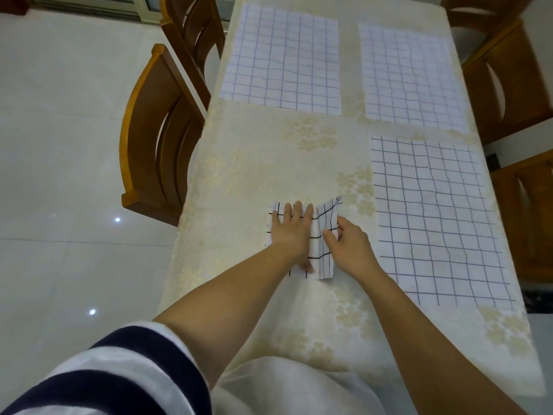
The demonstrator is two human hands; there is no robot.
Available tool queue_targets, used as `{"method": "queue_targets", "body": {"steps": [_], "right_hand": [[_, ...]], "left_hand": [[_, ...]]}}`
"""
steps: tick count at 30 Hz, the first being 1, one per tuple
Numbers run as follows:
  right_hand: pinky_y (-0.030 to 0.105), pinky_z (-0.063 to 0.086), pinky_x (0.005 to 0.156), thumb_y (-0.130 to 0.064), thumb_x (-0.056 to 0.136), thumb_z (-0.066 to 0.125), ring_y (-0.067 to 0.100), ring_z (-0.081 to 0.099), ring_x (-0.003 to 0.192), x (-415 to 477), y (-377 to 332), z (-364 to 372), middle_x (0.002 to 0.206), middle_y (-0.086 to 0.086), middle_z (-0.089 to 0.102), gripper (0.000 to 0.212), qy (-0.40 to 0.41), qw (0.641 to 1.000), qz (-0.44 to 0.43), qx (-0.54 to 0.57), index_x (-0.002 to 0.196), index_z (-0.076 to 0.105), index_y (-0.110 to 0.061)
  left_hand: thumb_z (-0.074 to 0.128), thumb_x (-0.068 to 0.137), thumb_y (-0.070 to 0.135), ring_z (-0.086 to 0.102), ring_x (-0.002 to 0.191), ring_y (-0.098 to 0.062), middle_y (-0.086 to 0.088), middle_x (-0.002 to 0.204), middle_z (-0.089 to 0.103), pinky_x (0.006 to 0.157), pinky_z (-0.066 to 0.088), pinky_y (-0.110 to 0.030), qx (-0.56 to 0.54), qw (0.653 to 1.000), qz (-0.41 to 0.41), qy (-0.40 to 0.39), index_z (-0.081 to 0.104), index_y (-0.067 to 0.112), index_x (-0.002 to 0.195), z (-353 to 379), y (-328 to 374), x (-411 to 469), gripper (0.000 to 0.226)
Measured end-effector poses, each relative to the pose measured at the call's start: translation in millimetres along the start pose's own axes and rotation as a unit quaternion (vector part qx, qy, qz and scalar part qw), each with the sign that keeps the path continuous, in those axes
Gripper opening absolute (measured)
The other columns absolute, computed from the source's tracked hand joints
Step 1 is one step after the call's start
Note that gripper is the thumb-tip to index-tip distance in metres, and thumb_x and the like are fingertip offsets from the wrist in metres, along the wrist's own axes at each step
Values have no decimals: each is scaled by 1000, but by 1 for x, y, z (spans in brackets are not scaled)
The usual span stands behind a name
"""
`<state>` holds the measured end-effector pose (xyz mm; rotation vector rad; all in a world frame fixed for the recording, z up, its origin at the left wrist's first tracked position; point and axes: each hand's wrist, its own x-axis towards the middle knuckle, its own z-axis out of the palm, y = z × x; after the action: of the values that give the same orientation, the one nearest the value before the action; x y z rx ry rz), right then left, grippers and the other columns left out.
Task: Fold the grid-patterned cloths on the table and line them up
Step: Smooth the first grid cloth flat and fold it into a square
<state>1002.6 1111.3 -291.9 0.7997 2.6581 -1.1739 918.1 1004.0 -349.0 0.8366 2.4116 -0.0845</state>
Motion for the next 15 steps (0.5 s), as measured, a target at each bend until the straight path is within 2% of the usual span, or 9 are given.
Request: {"method": "queue_targets", "body": {"steps": [2,4,6,8,10,12,15], "right_hand": [[9,38,54,-22,99,55,1,55,66,2,-3,6,73,-15,58,28,6,1000,-4,-11,125,61,-16],[12,41,58,-23,100,54,5,55,65,3,-8,13,64,-11,53,35,12,1000,-9,-23,134,56,-15],[30,53,73,-25,100,54,16,62,72,4,-14,23,62,-6,56,48,15,1000,-7,-23,145,46,-12],[41,56,78,-30,100,52,24,66,80,5,-21,35,71,4,64,53,18,999,-2,-41,149,40,-12],[42,56,78,-35,100,48,28,66,86,9,-26,50,86,14,70,56,17,997,4,-75,151,36,-13],[41,56,80,-40,101,46,29,66,93,13,-31,66,97,15,71,61,10,996,14,-90,153,31,-13],[38,53,85,-52,100,46,20,66,93,14,-38,81,95,5,69,75,-58,998,8,-33,157,18,-12]], "left_hand": [[82,58,73,-12,153,-41,-11,168,-10,124,-1,-58,-42,998,29,48,-11,13,160,1,-12,-2,150],[75,71,73,-16,154,-37,-8,169,-12,125,-3,-56,-77,989,74,105,-3,11,161,2,-29,-4,134],[64,87,65,-13,156,-30,-5,170,-7,126,0,-49,-112,978,96,145,6,12,162,6,-51,-8,108],[53,97,58,-6,157,-27,-4,170,1,127,1,-43,-134,975,82,159,12,13,162,13,-74,-9,88],[42,102,55,-2,157,-26,-5,170,5,127,3,-42,-129,977,68,157,14,14,161,21,-91,-9,77],[27,105,58,-3,157,-23,-2,170,3,128,3,-41,-98,978,79,163,11,15,162,31,-103,-10,73],[2,104,58,-12,156,-18,0,170,-7,128,2,-41,-30,976,101,189,0,15,162,47,-116,-14,72]]}}
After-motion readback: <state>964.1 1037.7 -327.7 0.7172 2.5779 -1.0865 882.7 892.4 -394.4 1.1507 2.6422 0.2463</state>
